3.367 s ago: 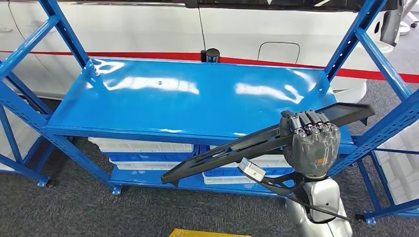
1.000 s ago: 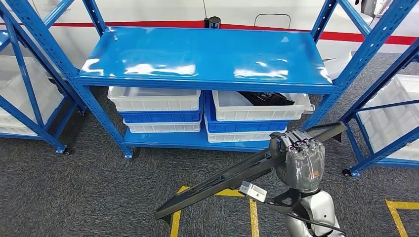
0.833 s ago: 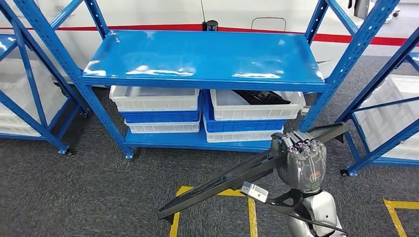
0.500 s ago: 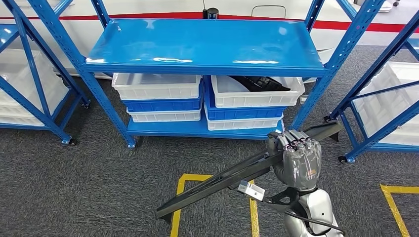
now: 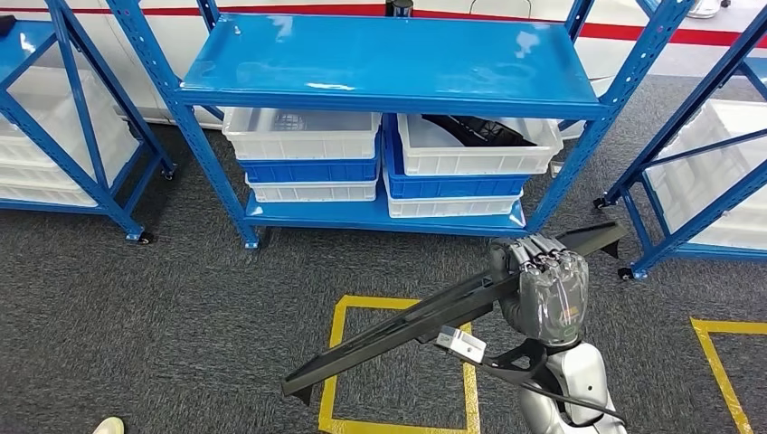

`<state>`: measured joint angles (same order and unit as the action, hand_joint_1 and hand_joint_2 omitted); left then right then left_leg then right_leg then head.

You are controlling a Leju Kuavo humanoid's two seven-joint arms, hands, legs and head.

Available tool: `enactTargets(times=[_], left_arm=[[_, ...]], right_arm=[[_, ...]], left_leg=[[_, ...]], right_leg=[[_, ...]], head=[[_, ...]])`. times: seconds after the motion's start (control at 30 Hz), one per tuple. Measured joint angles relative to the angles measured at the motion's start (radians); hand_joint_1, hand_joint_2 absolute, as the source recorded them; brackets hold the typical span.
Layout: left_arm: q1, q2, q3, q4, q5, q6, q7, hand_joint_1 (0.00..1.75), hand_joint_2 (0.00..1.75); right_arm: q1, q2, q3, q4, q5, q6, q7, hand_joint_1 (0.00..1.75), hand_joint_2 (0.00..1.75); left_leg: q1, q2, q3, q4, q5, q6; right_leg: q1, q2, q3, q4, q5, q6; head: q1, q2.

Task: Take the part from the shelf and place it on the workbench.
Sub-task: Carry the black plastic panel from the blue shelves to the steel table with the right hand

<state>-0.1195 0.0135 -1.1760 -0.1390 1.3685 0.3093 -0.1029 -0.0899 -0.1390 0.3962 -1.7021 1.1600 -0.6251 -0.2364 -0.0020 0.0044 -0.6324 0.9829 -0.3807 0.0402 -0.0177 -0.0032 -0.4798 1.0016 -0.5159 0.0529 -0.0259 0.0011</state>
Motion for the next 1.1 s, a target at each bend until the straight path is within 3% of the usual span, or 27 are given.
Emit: enactTargets(times=[0.03,0.1,0.13,0.2,0.27,0.3,0.33,0.37,0.43,0.5,0.53,0.6,0.67,0.7,0.77,0.83,0.87,0.9,0.97,1.0,1.03,1.1], left_arm=[[0.0,0.0,0.0,0.0,0.0,0.002,-0.001,0.0,1.75],[0.0,0.0,0.001,0.0,0.001,0.003,-0.004,0.0,1.75],[0.001,0.0,0.001,0.0,0.001,0.004,-0.005,0.0,1.75],[0.001,0.0,0.002,0.001,0.003,0.004,-0.006,0.0,1.75],[0.002,0.0,0.004,0.001,0.004,0.004,-0.006,0.0,1.75],[0.002,0.0,0.006,0.001,0.004,0.004,-0.006,0.0,1.75],[0.002,0.0,0.008,0.001,0.004,0.004,-0.006,0.0,1.75],[0.002,0.0,0.009,0.001,0.004,0.004,-0.006,0.0,1.75],[0.001,0.0,0.013,0.001,0.008,0.005,-0.008,0.0,1.75],[-0.001,0.0,0.016,0.001,0.016,0.008,-0.011,0.0,1.75],[-0.002,0.0,0.017,0.001,0.019,0.011,-0.012,0.0,1.75],[-0.002,0.0,0.019,0.001,0.027,0.019,-0.014,0.0,1.75],[-0.002,-0.002,0.021,0.001,0.034,0.025,-0.015,0.0,1.75],[-0.003,-0.003,0.023,0.001,0.037,0.026,-0.016,0.0,1.75],[-0.003,-0.004,0.029,0.001,0.042,0.028,-0.018,0.0,1.75],[-0.003,-0.004,0.034,0.001,0.045,0.029,-0.019,0.0,1.75],[-0.003,-0.005,0.036,0.001,0.045,0.029,-0.019,0.0,1.75],[-0.003,-0.006,0.038,0.001,0.047,0.029,-0.019,0.0,1.75],[-0.003,-0.007,0.041,0.001,0.05,0.03,-0.02,0.0,1.75],[-0.003,-0.007,0.042,0.001,0.052,0.03,-0.021,0.0,1.75],[-0.003,-0.007,0.043,0.001,0.053,0.031,-0.022,0.0,1.75],[-0.002,-0.007,0.043,0.001,0.055,0.034,-0.023,0.0,1.75]], right_arm=[[-0.008,0.004,0.0,0.004,-0.001,0.0,0.0,1.75,1.75],[-0.019,0.01,0.001,0.014,-0.002,0.0,0.0,1.75,1.75],[-0.024,0.013,0.001,0.018,-0.002,0.0,0.0,1.75,1.75],[-0.03,0.021,0.001,0.026,-0.002,0.0,0.0,1.75,1.75],[-0.033,0.027,0.001,0.033,-0.003,0.0,0.0,1.75,1.75],[-0.034,0.028,0.001,0.036,-0.003,0.0,0.0,1.75,1.75],[-0.034,0.029,0.001,0.04,-0.003,0.0,0.0,1.75,1.75],[-0.034,0.03,0.001,0.043,-0.003,0.0,-0.001,1.75,1.75],[-0.039,0.034,0.001,0.05,-0.004,0.0,-0.003,1.75,1.75],[-0.052,0.04,0.001,0.059,-0.009,0.0,-0.009,1.75,1.75],[-0.06,0.043,0.002,0.063,-0.012,0.0,-0.013,1.75,1.75],[-0.077,0.048,0.006,0.074,-0.023,0.001,-0.02,1.75,1.75],[-0.09,0.052,0.009,0.086,-0.036,0.001,-0.026,1.75,1.75],[-0.097,0.052,0.01,0.093,-0.042,0.001,-0.029,1.75,1.75],[-0.109,0.053,0.012,0.108,-0.052,0.001,-0.034,1.75,1.75],[-0.117,0.054,0.014,0.122,-0.059,0.001,-0.036,1.75,1.75],[-0.119,0.054,0.015,0.129,-0.061,0.001,-0.037,1.75,1.75],[-0.122,0.054,0.016,0.134,-0.063,0.001,-0.038,1.75,1.75],[-0.13,0.056,0.017,0.144,-0.065,0.001,-0.041,1.75,1.75],[-0.134,0.058,0.019,0.147,-0.066,0.001,-0.043,1.75,1.75],[-0.137,0.059,0.021,0.151,-0.067,0.001,-0.044,1.75,1.75],[-0.141,0.062,0.024,0.157,-0.07,0.001,-0.046,1.75,1.75]], left_leg=[[0.0,0.001,-0.003,-0.002,0.01,-0.006],[0.003,-0.001,-0.008,-0.008,0.024,-0.017],[0.004,-0.004,-0.014,-0.001,0.015,-0.024],[0.007,-0.007,-0.041,0.067,-0.055,-0.036],[0.01,-0.007,-0.081,0.206,-0.147,-0.044],[0.011,-0.007,-0.094,0.266,-0.172,-0.047],[0.012,-0.007,-0.093,0.297,-0.175,-0.048],[0.013,-0.007,-0.072,0.289,-0.159,-0.048],[0.013,-0.008,0.02,0.169,-0.112,-0.041],[0.009,-0.009,0.103,0.044,-0.102,-0.031],[0.006,-0.01,0.12,0.013,-0.106,-0.027],[0.002,-0.009,0.119,-0.001,-0.103,-0.018],[0.005,-0.005,0.11,-0.01,-0.084,0.0],[0.007,-0.003,0.101,-0.014,-0.073,0.009],[0.008,-0.001,0.077,-0.014,-0.053,0.018],[0.007,0.0,0.048,-0.012,-0.033,0.017],[0.007,0.0,0.034,-0.011,-0.023,0.015],[0.008,0.0,0.019,-0.008,-0.013,0.012],[0.007,-0.001,-0.006,0.001,0.004,0.004],[0.006,-0.001,-0.015,0.005,0.012,-0.002],[0.005,-0.001,-0.021,0.007,0.02,-0.008],[0.006,-0.001,-0.027,0.005,0.04,-0.021]], right_leg=[[0.004,0.001,0.022,-0.038,-0.006,-0.006],[0.003,0.002,0.018,-0.049,0.005,-0.015],[0.0,0.001,0.012,-0.052,0.012,-0.023],[-0.006,-0.002,-0.003,-0.055,0.03,-0.043],[-0.002,-0.005,-0.023,-0.052,0.044,-0.052],[-0.001,-0.006,-0.033,-0.049,0.051,-0.053],[0.0,-0.007,-0.044,-0.046,0.057,-0.052],[0.0,-0.007,-0.055,-0.041,0.062,-0.051],[0.0,-0.006,-0.072,-0.03,0.07,-0.047],[0.003,-0.005,-0.085,-0.021,0.077,-0.038],[0.004,-0.005,-0.09,-0.019,0.081,-0.032],[0.005,-0.005,-0.095,-0.02,0.093,-0.016],[0.005,-0.004,-0.11,0.0,0.077,-0.01],[0.005,-0.003,-0.125,0.033,0.049,-0.013],[0.003,-0.001,-0.168,0.156,-0.035,-0.023],[0.001,-0.001,-0.19,0.268,-0.08,-0.016],[0.001,-0.001,-0.179,0.279,-0.073,-0.007],[0.0,-0.001,-0.15,0.252,-0.051,0.004],[-0.002,-0.001,-0.051,0.115,-0.015,0.014],[0.0,0.0,-0.005,0.044,-0.013,0.01],[0.001,0.001,0.02,-0.005,-0.018,0.003],[0.007,0.004,0.024,-0.031,-0.021,-0.014]], head=[[-0.001,0.0],[-0.001,0.0],[-0.002,0.0],[-0.007,0.0],[-0.014,0.0],[-0.015,0.0],[-0.015,0.0],[-0.016,0.0],[-0.016,0.0],[-0.015,0.0],[-0.015,0.0],[-0.015,0.0],[-0.013,0.0],[-0.01,0.0],[-0.002,0.0],[0.0,0.0],[0.001,0.0],[0.002,0.0],[0.003,0.0],[0.001,0.0],[-0.001,0.0],[-0.005,0.0]])
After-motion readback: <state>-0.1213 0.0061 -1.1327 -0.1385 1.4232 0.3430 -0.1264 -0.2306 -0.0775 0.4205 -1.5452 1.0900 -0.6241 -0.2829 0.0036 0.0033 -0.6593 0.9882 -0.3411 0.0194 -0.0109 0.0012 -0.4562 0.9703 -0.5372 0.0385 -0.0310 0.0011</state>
